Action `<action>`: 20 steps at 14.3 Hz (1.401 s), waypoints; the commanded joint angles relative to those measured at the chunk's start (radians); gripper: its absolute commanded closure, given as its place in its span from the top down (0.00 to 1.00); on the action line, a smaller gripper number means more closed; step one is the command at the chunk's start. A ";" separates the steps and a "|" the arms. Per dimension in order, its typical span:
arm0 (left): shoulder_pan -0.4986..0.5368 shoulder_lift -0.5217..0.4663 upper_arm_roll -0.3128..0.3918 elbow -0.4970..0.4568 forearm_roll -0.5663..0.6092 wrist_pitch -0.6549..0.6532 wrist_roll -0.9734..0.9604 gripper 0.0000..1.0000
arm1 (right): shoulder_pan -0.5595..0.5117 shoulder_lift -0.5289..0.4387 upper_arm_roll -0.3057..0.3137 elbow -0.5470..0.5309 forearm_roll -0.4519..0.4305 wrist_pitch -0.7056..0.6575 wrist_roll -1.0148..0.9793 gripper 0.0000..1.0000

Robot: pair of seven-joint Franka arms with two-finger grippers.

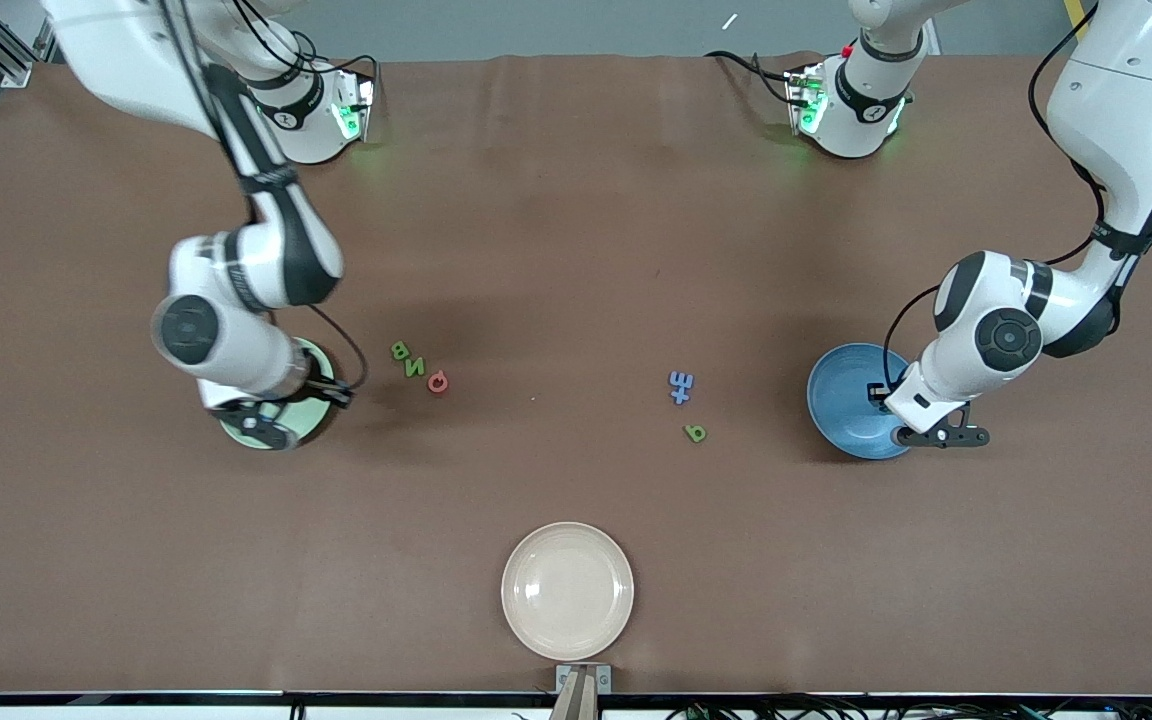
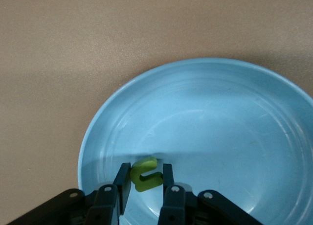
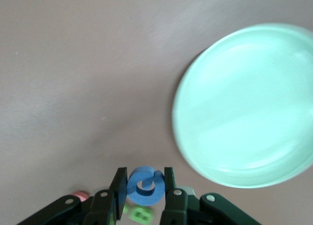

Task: Sort upper and lower case letters into plates
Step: 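Drop the u into the blue plate while the right gripper drops c in green plate, then move the left gripper to the green q while the right gripper reaches the green B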

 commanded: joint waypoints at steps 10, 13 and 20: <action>0.002 -0.053 -0.049 0.009 0.006 -0.049 -0.001 0.99 | -0.220 -0.066 0.017 -0.258 0.001 0.194 -0.334 0.03; 0.002 -0.093 -0.153 0.020 -0.001 -0.151 -0.103 0.99 | -0.217 -0.018 0.017 -0.256 0.001 0.212 -0.336 0.04; -0.114 0.014 -0.272 0.147 -0.001 -0.158 -0.502 0.99 | -0.190 0.037 0.020 -0.256 0.001 0.225 -0.336 0.08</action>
